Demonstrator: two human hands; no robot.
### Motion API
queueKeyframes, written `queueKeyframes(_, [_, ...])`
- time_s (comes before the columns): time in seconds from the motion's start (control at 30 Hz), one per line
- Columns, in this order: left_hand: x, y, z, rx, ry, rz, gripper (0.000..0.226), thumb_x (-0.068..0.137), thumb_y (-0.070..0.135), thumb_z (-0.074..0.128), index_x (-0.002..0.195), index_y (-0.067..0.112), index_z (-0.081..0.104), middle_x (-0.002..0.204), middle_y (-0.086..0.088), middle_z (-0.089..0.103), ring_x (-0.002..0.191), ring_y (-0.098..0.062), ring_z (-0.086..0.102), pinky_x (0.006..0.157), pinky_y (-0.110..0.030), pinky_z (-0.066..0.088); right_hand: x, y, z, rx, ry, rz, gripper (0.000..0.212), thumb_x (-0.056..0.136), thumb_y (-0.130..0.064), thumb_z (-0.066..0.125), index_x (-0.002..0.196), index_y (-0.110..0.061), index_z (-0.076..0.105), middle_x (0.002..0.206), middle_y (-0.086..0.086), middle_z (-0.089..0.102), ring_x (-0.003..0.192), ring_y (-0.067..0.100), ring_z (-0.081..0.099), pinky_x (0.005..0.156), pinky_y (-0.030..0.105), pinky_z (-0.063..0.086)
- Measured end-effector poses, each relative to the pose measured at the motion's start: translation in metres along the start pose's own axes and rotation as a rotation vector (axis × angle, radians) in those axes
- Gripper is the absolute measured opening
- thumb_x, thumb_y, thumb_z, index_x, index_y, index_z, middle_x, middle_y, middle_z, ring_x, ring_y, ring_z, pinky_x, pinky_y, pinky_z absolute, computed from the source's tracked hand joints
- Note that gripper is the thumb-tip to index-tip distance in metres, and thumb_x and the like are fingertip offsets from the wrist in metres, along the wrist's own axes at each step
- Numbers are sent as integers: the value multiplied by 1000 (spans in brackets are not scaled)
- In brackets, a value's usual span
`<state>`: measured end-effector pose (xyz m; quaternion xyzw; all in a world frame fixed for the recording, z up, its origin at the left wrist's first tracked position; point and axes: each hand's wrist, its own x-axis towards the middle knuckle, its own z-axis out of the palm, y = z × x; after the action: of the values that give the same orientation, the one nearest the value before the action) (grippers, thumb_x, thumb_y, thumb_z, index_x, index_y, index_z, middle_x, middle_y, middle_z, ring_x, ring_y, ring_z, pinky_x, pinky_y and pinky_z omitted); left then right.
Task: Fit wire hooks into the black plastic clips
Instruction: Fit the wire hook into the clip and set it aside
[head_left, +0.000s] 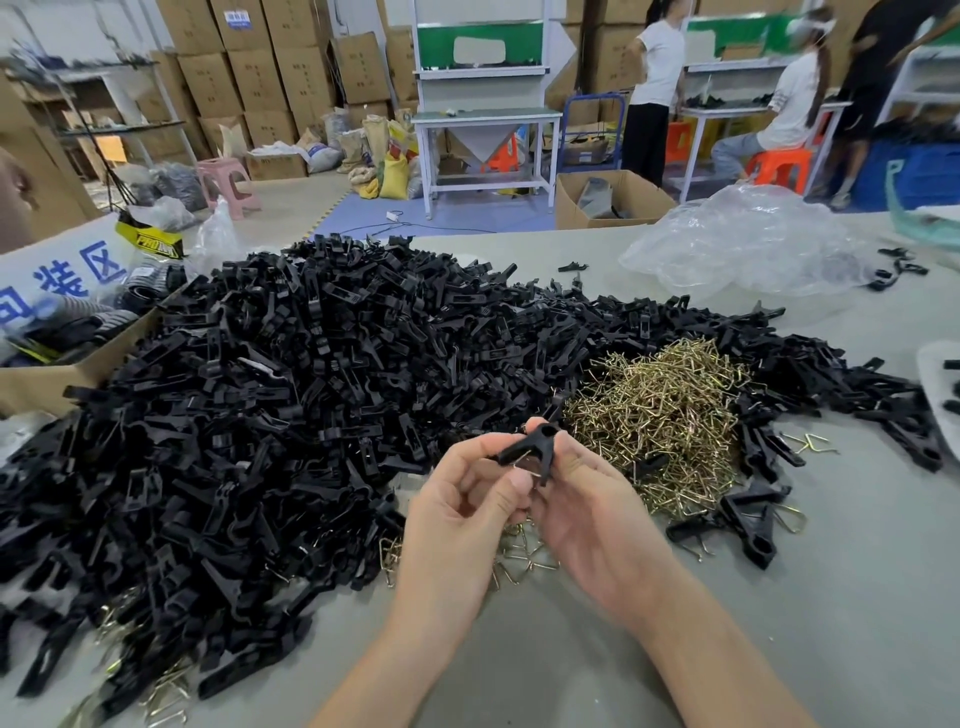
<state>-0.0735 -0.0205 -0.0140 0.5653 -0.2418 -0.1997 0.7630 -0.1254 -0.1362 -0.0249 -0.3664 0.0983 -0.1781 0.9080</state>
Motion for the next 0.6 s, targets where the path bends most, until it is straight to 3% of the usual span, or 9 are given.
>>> queueKeyframes(0.07, [-2,0,1,80,-18,24,22,79,27,72,100,33,73,79,3,69,74,-8,63,68,-18,52,-2,-1,-2,20,-10,-9,29,97,-28,50,113,-10,66,106,21,62,98,33,58,86,44,44])
queueKeyframes(0.17, [-5,-6,2,213,7,44,23,86,21,74,100,39,70,82,5,69,79,-10,64,72,-21,51,-5,1,1,54,11,-24,27,94,-31,51,103,-15,71,95,14,66,90,27,65,88,42,52])
queueKeyframes(0.3, [-11,-18,8,665,-8,199,41,93,18,68,103,56,54,96,25,64,94,5,61,78,-5,40,-4,7,10,106,195,-80,27,98,-24,44,82,-15,64,81,6,58,69,17,57,75,35,52])
queueKeyframes(0.37, [-12,-23,12,754,-19,232,43,94,19,65,105,57,47,103,31,61,105,14,53,84,-1,35,-2,10,14,129,283,-105,28,99,-24,46,77,-15,61,78,3,59,63,13,57,64,28,54])
queueKeyframes(0.47, [-12,-28,12,826,-28,295,41,94,18,65,110,50,45,115,32,53,111,22,45,88,2,30,-2,11,18,194,350,-112,31,101,-27,54,73,-14,62,77,5,63,65,13,60,61,24,55])
queueKeyframes(0.53, [-12,-31,11,852,-43,343,28,94,22,62,113,37,49,120,27,53,116,16,46,91,-2,33,-3,13,18,204,356,-106,33,100,-28,56,71,-15,64,77,5,63,71,17,61,67,27,55])
queueKeyframes(0.6, [-13,-33,10,895,-41,377,22,92,27,57,113,28,50,121,21,56,114,5,52,92,-14,41,-5,14,19,192,365,-94,31,99,-26,57,70,-16,64,78,4,63,72,17,62,68,27,55])
